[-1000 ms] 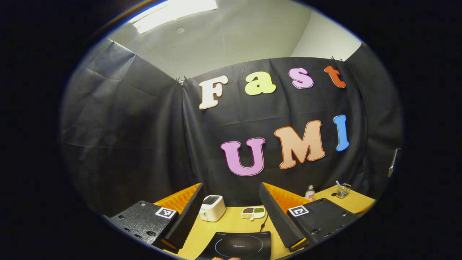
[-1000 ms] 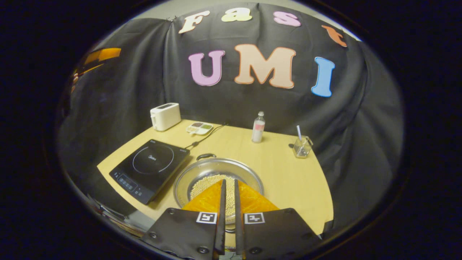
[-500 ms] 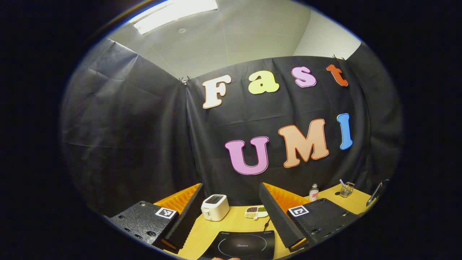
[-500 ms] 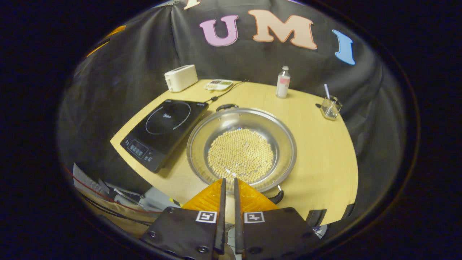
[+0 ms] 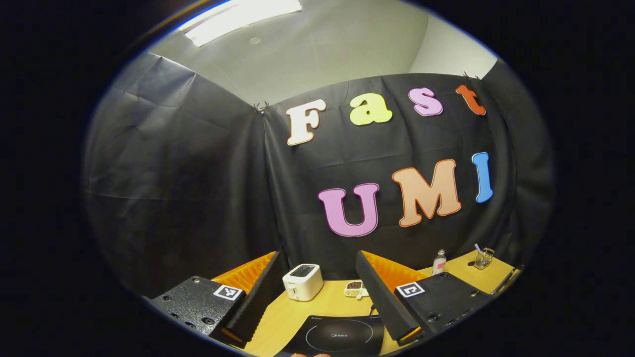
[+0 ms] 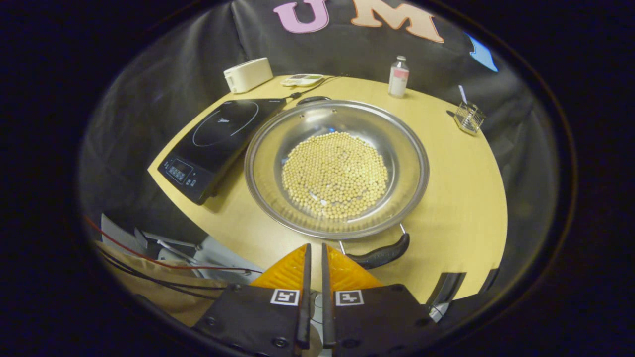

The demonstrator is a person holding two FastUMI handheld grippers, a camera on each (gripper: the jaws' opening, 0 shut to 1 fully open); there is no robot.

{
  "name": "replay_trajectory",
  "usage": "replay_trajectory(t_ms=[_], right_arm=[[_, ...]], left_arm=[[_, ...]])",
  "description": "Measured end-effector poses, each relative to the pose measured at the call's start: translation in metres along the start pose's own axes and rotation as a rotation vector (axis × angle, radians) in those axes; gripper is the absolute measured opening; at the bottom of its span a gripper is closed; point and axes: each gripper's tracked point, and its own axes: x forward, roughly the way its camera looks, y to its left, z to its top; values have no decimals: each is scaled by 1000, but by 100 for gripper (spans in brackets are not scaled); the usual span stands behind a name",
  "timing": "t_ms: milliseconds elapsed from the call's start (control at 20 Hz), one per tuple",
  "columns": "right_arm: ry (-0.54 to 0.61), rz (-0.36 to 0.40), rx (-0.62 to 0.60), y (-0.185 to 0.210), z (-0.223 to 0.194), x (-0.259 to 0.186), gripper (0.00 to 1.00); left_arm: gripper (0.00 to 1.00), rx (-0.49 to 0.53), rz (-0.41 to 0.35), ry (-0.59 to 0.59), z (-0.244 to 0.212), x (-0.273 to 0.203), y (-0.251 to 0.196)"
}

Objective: First push the handle of the pot to place it horizontally, then grasp the pot with both hands and set it on the induction cooktop.

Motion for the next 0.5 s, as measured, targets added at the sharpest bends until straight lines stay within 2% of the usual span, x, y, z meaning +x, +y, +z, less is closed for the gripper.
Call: replay_trajectory(t_ms=[200, 250, 500], right_arm=[[9, -7, 52, -16, 0, 4, 13], [10, -10, 63, -22, 1, 5, 6], [11, -62, 73, -53, 8, 12, 5]], left_arm=[[96, 5, 19, 11, -5, -2, 5], [96, 5, 23, 15, -6, -1, 5], [99, 1, 43, 26, -9, 0, 5]])
